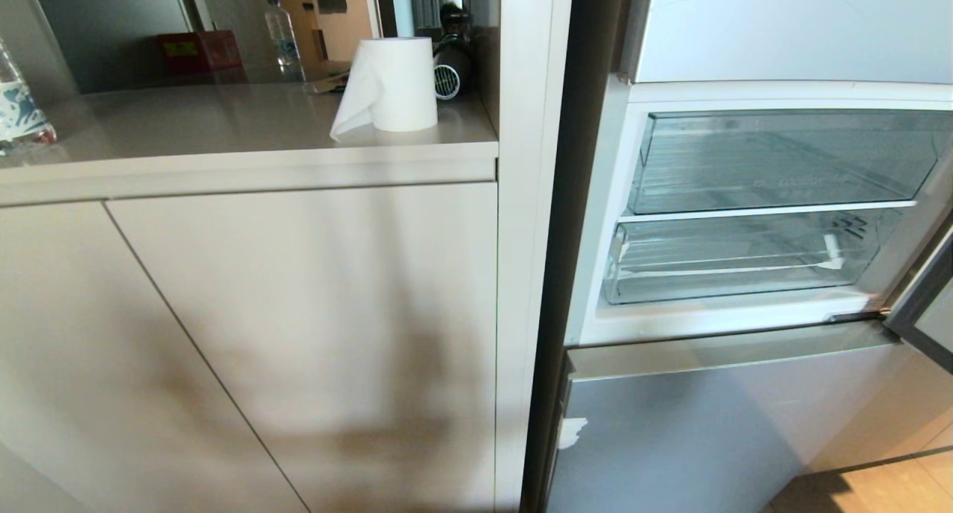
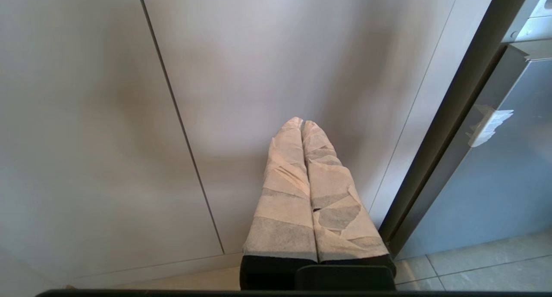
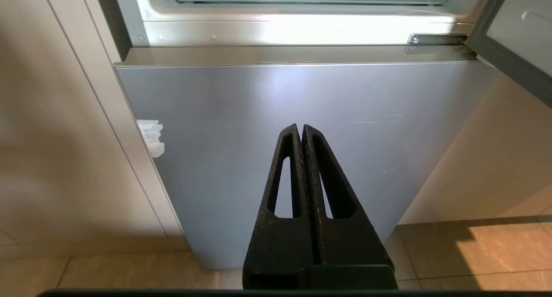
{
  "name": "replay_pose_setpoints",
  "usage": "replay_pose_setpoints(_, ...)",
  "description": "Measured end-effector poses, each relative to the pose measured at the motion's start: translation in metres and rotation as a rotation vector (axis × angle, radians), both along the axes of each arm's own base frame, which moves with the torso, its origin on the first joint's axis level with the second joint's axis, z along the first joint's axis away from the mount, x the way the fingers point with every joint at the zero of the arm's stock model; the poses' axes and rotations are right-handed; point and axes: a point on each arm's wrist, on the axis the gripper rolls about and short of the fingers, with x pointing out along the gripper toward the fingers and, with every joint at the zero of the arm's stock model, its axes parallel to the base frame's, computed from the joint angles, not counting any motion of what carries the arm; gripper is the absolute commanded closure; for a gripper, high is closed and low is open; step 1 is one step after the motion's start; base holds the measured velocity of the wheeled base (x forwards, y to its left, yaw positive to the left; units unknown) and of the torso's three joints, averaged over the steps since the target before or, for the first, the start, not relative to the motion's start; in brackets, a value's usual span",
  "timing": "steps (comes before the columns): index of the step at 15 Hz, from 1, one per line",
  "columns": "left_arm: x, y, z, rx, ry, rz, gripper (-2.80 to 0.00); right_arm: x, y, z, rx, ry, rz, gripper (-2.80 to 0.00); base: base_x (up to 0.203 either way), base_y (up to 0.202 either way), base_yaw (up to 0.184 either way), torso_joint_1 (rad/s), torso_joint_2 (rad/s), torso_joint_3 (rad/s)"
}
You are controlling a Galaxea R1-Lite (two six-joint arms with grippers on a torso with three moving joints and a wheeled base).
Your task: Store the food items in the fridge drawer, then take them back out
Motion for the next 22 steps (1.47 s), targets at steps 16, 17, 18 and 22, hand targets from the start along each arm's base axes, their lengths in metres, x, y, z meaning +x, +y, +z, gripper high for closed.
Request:
replay_pose_setpoints(16,0.0,0.0,0.0,0.0,0.0,0.001,0.0,0.119,0.007,0.08,0.068,0.251,0.178,-2.8,0.0,0.0,0.0,0.0,0.0,0.0)
replay_pose_setpoints(17,0.0,0.0,0.0,0.0,0.0,0.001,0.0,0.131,0.008,0.083,0.081,0.251,0.21,-2.8,0.0,0.0,0.0,0.0,0.0,0.0)
replay_pose_setpoints(18,0.0,0.0,0.0,0.0,0.0,0.001,0.0,0.142,0.01,0.085,0.088,0.251,0.237,-2.8,0.0,0.0,0.0,0.0,0.0,0.0)
replay_pose_setpoints(22,0.0,0.0,0.0,0.0,0.0,0.001,0.0,0.193,0.024,0.083,0.09,0.278,0.321,-2.8,0.0,0.0,0.0,0.0,0.0,0.0)
